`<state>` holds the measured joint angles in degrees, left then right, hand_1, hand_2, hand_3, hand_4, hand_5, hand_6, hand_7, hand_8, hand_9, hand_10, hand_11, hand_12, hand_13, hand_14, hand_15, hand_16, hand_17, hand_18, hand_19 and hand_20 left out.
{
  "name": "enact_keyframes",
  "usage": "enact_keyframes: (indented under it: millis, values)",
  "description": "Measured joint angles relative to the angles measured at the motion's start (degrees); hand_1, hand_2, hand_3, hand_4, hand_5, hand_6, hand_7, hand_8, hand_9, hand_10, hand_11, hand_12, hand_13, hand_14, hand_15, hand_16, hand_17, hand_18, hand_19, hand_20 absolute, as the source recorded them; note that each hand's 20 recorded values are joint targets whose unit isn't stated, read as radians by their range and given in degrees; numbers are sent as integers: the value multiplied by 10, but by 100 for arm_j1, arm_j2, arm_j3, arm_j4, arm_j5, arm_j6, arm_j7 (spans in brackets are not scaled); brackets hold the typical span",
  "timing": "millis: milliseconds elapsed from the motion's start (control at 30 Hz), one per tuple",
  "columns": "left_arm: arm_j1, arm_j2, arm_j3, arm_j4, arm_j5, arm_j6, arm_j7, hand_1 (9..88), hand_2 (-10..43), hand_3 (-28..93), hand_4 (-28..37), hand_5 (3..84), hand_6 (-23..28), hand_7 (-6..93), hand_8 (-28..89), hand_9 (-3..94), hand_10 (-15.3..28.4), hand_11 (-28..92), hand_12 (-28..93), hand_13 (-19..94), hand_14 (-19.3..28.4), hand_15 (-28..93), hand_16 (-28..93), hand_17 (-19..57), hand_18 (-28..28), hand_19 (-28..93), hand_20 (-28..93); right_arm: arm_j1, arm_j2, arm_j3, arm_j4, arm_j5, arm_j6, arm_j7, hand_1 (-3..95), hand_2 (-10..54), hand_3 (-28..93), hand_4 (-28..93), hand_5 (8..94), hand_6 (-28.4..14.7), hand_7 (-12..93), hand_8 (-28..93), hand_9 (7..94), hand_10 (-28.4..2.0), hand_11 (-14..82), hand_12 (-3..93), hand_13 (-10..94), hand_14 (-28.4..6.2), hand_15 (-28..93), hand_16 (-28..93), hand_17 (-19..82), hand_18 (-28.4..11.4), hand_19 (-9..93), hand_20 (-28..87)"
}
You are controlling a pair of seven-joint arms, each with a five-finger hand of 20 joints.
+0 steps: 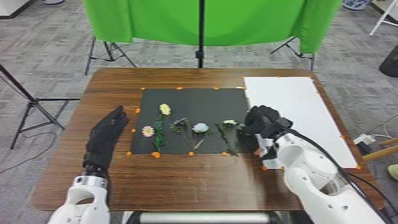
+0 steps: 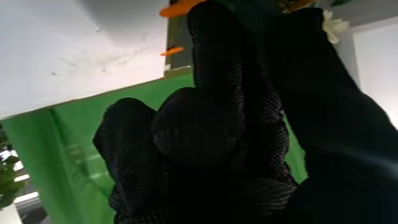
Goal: Arrange flowers
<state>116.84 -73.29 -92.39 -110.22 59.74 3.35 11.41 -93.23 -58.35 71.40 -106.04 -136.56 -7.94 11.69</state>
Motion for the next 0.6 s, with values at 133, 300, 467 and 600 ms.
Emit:
enact_keyframes:
  millis: [133, 300, 467, 600]
  values:
    - [0, -7, -7, 1, 4, -25, -19, 262, -95, 656, -173, 386, 23, 70, -53, 358, 94, 62, 154, 285, 125, 75, 24, 47, 104, 12, 169, -74, -1, 89, -63, 8, -211, -28, 428, -95, 654, -187, 686, 18, 169, -59, 792, -125, 217, 226, 876, -21, 649, 349, 631, -122, 932, 612]
    - [0, -13, -22, 6, 16, -83, -32, 260, -95, 656, -175, 381, 22, 68, -53, 358, 94, 62, 154, 284, 126, 74, 24, 46, 104, 12, 169, -165, 2, 198, -159, 8, -320, -52, 402, -95, 656, -189, 658, 10, 160, -91, 781, -129, 214, 226, 871, -25, 651, 349, 628, -122, 932, 611]
    - [0, -14, -33, 8, 29, -132, -58, 260, -95, 656, -175, 380, 21, 65, -52, 358, 94, 61, 155, 283, 127, 74, 24, 43, 105, 11, 168, -298, 9, 444, -330, 51, -607, -59, 343, -95, 640, -195, 628, 2, 141, -89, 774, -134, 213, 228, 867, -29, 654, 349, 625, -127, 932, 613]
    - [2, -14, -44, 8, 40, -163, -81, 258, -95, 657, -175, 378, 21, 64, -51, 359, 94, 60, 155, 281, 128, 72, 25, 42, 106, 11, 167, -391, 29, 632, -522, 164, -926, -58, 306, -95, 598, -182, 615, -8, 119, -78, 772, -140, 213, 231, 865, -33, 652, 351, 621, -134, 932, 615]
